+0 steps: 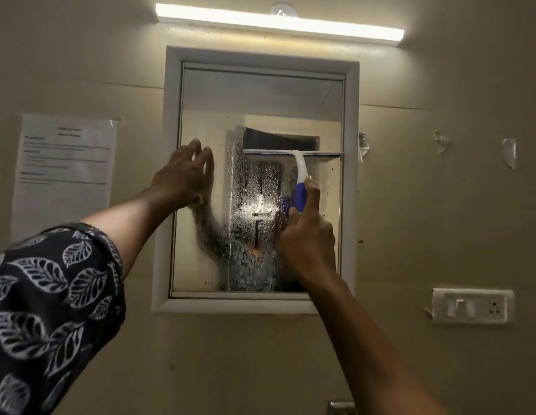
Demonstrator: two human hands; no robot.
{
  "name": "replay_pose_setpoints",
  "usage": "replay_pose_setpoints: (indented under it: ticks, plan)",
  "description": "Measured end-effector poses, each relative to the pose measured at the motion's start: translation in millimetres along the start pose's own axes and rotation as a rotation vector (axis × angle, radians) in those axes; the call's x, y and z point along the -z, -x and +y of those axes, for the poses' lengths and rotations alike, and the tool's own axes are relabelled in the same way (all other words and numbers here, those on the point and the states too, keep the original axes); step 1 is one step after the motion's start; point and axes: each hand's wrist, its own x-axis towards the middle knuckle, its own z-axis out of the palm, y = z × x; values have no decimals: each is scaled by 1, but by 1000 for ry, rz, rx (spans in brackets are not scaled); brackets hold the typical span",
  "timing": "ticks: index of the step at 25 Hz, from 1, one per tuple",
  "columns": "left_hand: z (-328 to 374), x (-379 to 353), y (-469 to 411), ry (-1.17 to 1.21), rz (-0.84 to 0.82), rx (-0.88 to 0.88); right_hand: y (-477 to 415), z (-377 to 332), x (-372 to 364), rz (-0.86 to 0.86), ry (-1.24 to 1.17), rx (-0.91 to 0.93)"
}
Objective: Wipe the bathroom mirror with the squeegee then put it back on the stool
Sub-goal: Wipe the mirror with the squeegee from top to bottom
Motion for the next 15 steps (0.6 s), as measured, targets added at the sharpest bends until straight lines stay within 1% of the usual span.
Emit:
replay_pose_setpoints:
  ticks: [2,6,8,12,15]
  plan:
    - [1,1,0,-3,7,-6,18,5,2,-25,20,-27]
    - [3,1,-1,-9,11,-5,73,23,3,-96,-36,-91]
    - [2,0,-3,-11,4,-1,105,33,2,-123,3,-123]
    - [1,-1,-4,-10,5,1,159,50,-3,-225,54,-286]
    - [2,-1,-3,-13,6,3,175,58,-4,-301,70,-382]
